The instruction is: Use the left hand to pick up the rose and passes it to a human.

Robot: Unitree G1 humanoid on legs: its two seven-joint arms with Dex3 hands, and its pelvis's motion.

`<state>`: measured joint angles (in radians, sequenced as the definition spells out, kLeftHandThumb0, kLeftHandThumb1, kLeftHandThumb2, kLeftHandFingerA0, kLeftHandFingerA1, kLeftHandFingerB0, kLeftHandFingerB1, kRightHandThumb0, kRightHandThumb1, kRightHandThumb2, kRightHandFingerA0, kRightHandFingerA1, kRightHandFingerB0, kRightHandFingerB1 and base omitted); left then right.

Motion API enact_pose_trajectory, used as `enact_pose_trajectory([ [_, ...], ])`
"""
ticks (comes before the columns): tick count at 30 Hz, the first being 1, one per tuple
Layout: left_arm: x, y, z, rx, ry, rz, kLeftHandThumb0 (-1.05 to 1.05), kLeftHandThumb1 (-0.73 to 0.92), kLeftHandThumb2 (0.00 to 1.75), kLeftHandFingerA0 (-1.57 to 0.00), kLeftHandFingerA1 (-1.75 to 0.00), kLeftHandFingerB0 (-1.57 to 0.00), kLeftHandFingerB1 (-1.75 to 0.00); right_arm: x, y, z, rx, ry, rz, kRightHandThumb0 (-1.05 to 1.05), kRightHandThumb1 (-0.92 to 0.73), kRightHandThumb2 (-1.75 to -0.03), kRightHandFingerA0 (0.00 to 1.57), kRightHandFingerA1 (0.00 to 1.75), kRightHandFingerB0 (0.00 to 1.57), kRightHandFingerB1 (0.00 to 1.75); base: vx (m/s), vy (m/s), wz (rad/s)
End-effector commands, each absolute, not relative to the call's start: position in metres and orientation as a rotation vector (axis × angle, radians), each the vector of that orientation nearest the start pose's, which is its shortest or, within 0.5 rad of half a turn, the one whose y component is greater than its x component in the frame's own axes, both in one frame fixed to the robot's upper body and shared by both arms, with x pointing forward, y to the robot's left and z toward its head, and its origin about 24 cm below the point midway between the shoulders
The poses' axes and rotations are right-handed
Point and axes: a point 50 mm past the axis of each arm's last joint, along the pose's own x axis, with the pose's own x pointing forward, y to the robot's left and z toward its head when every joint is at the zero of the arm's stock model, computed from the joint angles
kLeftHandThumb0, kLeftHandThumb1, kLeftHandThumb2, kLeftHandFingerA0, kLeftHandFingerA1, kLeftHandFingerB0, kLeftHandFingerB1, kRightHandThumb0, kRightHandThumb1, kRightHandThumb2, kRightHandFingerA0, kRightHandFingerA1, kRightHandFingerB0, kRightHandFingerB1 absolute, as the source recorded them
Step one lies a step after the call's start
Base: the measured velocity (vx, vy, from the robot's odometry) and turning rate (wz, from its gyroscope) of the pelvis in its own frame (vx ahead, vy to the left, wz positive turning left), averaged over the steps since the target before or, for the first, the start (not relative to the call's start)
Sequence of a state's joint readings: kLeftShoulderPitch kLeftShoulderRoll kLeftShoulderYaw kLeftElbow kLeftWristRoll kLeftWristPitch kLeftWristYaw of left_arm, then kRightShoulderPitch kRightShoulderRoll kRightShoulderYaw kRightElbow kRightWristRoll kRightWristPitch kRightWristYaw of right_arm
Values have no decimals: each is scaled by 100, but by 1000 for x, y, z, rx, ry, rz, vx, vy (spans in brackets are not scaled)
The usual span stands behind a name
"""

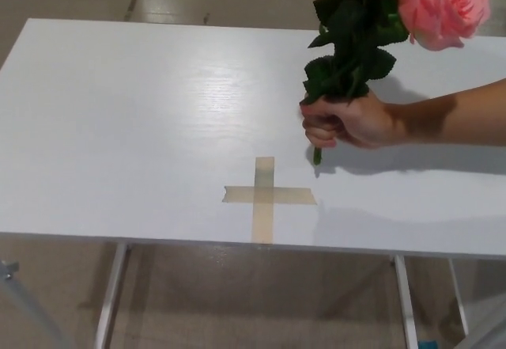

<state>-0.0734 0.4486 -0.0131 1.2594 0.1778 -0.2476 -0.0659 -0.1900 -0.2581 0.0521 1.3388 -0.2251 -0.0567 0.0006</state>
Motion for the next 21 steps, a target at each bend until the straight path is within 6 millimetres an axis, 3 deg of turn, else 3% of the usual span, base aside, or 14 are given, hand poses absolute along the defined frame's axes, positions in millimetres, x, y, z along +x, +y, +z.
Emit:
enact_pose_trajectory([
  [1,134,310,-118,516,972,34,-52,51,84,-37,-49,-28,-44,148,-246,-144,-458,1127,31,-38,-75,-62,60,40,52,38,0,0,0],
  [21,142,311,-115,487,962,52,-52,50,83,-38,-50,-28,-44,154,-247,-141,-460,1110,42,-37,-74,-62,60,41,50,37,0,0,0],
])
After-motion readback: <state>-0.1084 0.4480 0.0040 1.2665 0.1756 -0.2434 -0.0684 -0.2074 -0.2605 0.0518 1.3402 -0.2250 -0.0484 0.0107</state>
